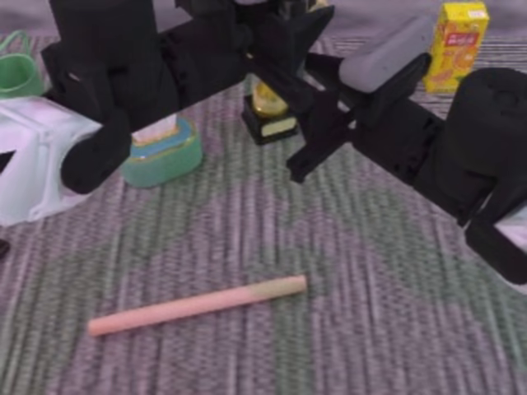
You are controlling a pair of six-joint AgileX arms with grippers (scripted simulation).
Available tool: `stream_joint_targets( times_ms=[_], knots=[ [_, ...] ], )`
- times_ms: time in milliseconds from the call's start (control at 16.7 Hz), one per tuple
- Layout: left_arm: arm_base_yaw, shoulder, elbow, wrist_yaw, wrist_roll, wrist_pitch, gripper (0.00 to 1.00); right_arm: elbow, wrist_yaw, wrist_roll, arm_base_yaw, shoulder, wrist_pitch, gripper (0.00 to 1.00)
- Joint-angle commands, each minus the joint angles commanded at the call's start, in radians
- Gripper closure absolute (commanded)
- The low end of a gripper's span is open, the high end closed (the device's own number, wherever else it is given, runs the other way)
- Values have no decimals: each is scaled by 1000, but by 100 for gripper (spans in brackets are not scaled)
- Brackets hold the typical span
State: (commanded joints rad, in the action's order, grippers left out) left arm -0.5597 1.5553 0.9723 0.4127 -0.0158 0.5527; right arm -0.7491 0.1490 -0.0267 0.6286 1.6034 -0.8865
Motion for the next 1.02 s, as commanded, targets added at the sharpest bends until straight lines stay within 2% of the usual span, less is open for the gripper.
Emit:
stream_joint_targets(
  times_ms=[540, 1020],
  knots=[
    [0, 0, 0, 0, 0, 0, 100, 0, 0, 0, 0, 0, 0, 2],
    [0, 0, 0, 0, 0, 0, 100, 0, 0, 0, 0, 0, 0, 0]
  ],
)
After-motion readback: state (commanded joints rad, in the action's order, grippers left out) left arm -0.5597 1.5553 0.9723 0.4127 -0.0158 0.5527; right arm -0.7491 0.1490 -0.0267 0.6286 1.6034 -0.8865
